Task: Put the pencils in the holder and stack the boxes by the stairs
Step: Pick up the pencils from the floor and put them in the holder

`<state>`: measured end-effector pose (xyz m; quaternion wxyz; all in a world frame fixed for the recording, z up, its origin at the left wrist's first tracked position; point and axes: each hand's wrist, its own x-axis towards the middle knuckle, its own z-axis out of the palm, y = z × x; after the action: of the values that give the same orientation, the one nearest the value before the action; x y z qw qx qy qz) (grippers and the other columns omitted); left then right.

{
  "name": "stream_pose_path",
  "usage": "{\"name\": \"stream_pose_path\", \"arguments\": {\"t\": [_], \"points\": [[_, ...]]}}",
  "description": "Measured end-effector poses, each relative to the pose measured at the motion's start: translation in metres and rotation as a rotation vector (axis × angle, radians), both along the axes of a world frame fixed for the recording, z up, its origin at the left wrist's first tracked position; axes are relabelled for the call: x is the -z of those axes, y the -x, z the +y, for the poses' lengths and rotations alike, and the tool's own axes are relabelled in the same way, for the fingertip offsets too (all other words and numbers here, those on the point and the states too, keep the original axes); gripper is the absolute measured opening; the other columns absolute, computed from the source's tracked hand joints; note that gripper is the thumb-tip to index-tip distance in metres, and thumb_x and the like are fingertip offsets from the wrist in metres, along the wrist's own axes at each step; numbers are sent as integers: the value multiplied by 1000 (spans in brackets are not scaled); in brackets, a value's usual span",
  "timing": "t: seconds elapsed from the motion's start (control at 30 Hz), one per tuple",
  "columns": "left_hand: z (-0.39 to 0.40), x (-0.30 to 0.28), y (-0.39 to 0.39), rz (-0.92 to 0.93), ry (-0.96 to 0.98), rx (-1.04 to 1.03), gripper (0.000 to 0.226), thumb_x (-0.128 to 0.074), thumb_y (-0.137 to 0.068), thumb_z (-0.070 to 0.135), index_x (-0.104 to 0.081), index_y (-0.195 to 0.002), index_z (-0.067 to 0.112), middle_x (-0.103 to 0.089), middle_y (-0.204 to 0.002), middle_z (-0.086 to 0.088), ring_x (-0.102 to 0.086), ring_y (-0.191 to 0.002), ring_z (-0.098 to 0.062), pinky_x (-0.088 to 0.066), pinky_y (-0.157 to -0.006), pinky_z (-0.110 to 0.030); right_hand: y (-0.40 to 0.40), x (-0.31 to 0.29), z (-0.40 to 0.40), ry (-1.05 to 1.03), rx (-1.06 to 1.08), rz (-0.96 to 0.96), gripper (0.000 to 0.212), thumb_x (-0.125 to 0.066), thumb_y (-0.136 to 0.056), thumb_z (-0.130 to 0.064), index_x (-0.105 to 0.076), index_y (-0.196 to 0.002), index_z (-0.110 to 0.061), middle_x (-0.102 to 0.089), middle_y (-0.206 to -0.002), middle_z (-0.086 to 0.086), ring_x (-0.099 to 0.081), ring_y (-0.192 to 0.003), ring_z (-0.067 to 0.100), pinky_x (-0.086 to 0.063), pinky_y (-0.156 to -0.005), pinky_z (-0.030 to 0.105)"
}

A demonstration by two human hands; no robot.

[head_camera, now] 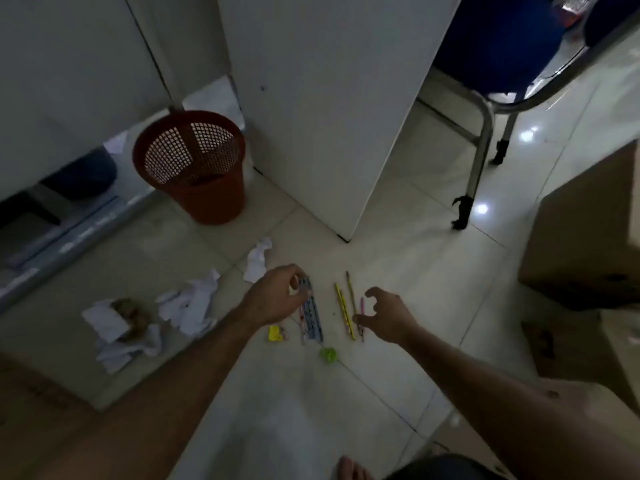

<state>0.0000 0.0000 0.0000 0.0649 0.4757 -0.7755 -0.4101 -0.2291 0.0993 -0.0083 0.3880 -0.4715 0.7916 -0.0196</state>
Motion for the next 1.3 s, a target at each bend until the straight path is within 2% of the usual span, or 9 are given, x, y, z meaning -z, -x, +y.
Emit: {"name": "stream_pose_path", "arguments": {"t": [0.13, 0.23, 0.3, 0.43, 0.57, 0.73, 0.9, 1.17, 1.3], "points": [[-4, 64, 6, -18, -5, -71, 22, -69, -87, 23, -62, -105, 13, -64, -89, -2, -56, -72, -11, -41, -62, -25, -6, 61, -8, -23, 6, 91, 74, -71, -80, -48, -42, -137, -13, -56, -122, 19, -56, -109, 33, -45, -83, 31], [-6, 110, 10, -44, -30, -158, 25, -70, -85, 16, -62, -106, 7, -67, -90, -10, -63, -80, -22, -40, -62, -24, -15, 108, -15, -37, 45, 163, 76, -65, -83, -53, -34, -136, -9, -45, -129, 21, -48, -118, 40, -43, -92, 39], [-8, 130, 14, -78, -50, -216, 33, -72, -84, 21, -59, -109, 6, -67, -93, -11, -65, -87, -25, -42, -63, -24, -21, 128, -19, -4, 80, 214, 66, -62, -88, -42, -31, -133, -5, -40, -131, 21, -44, -120, 41, -42, -95, 42], [-1, 159, 27, -206, -110, -311, 70, -81, -72, 46, -49, -117, 3, -60, -113, -15, -60, -101, -29, -43, -69, -28, -28, 156, -23, 56, 77, 279, 38, -52, -93, -16, -37, -125, 0, -40, -130, 20, -48, -118, 37, -42, -95, 37], [12, 170, 50, -229, -46, -388, 81, -84, -61, 56, -50, -112, 3, -61, -112, -14, -61, -100, -29, -42, -67, -28, -30, 167, -25, 56, 113, 272, 36, -52, -90, -10, -40, -122, 3, -41, -127, 22, -50, -114, 37, -45, -94, 37], [11, 173, 69, -249, -44, -408, 60, -87, -65, 30, -54, -106, 1, -62, -110, -16, -63, -98, -30, -45, -69, -29, -30, 172, -26, 32, 76, 287, 39, -51, -90, -10, -37, -123, 3, -41, -127, 20, -44, -117, 34, -41, -97, 36], [16, 178, 71, -202, -16, -417, 32, -70, -74, 10, -55, -100, -2, -62, -106, -20, -62, -95, -35, -44, -68, -30, -34, 181, -20, 73, 12, 343, 38, -51, -90, -10, -38, -123, 0, -42, -128, 18, -45, -117, 30, -41, -96, 32], [26, 191, 75, -219, 92, -406, 21, -50, -92, 4, -50, -112, -5, -51, -119, -24, -56, -105, -38, -44, -87, -38, -42, 185, -8, 155, -82, 459, 29, -40, -95, -7, -39, -124, -2, -44, -125, 15, -47, -112, 26, -44, -87, 30], [29, 194, 75, -261, 162, -390, 23, -48, -89, 2, -48, -111, -4, -52, -119, -23, -55, -108, -36, -43, -88, -38, -37, 177, -12, 148, 34, 286, 34, -49, -92, -7, -38, -124, 1, -40, -127, 19, -47, -114, 32, -44, -91, 34]]}}
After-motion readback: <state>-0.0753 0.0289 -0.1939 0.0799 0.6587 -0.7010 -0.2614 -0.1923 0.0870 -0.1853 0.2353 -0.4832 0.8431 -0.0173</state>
